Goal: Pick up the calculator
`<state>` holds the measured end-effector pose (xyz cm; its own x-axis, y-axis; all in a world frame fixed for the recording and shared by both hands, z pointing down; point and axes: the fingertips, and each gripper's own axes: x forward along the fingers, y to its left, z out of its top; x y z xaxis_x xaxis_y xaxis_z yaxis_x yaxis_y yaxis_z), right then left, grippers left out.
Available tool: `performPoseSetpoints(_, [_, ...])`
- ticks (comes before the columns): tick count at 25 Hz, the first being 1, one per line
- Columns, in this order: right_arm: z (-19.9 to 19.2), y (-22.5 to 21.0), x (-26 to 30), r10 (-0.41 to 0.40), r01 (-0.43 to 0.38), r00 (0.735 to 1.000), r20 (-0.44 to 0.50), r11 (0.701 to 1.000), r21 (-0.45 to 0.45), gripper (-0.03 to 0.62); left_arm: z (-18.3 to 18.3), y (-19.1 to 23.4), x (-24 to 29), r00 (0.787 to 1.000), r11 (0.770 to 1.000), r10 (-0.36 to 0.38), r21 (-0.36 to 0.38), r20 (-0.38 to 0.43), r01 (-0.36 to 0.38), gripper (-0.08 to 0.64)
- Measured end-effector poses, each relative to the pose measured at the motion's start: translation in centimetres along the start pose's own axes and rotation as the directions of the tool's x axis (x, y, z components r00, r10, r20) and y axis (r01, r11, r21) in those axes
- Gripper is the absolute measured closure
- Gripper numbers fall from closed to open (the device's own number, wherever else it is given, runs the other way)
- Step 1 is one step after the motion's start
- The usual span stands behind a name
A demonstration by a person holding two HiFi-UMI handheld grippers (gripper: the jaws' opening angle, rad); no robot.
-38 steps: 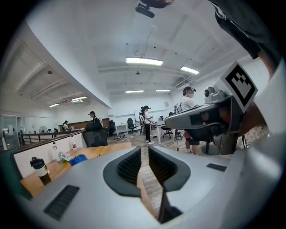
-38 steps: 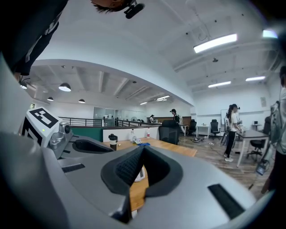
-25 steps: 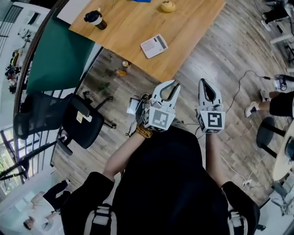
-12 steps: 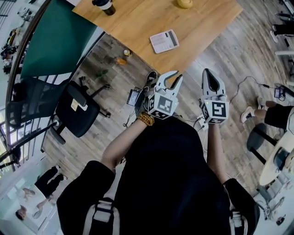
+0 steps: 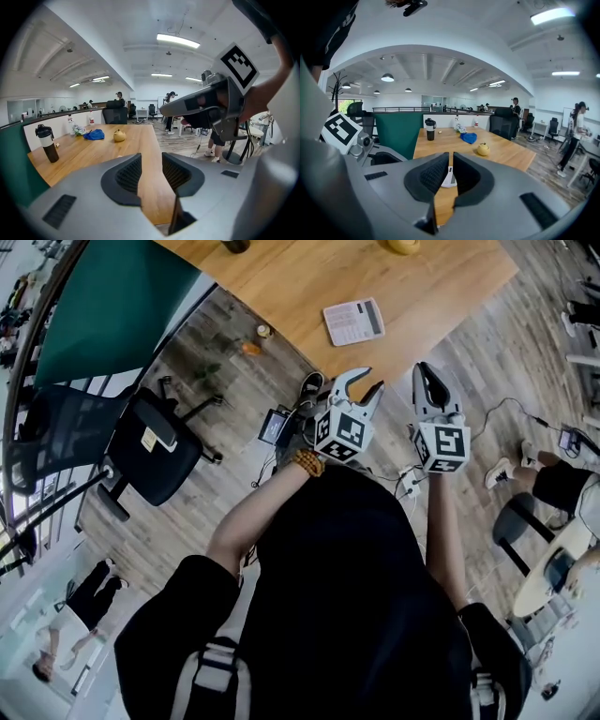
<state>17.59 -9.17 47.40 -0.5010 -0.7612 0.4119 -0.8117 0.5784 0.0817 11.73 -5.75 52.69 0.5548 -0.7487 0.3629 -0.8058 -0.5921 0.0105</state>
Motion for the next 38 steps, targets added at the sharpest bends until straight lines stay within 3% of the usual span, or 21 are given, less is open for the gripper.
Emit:
performPoseSetpoints(7, [-0.6, 1.0, 4.3, 0.054, -0.054, 0.998, -0.045, 0.999, 0.001, 0.541, -1.2, 3.0, 1.7, 0.999, 0.999, 0.041, -0.023, -0.015, -0.041, 0.393])
performPoseSetpoints(21, [-3.9, 0.6, 10.7, 0.083, -0.082, 0.982, -0.169, 0.997, 0.015, 0.500, -5.9, 7.5, 4.6, 0.990, 0.994, 0.089, -0.050, -0.112, -0.095, 0.387])
performPoseSetpoints(38, [-10.0, -1.3, 16.2, 0.111, -0.065, 0.946, -0.305, 0.985, 0.159, 0.468, -11.4, 9.6, 8.5, 0.966, 0.995, 0.076, -0.045, -0.248, -0.090, 0.362])
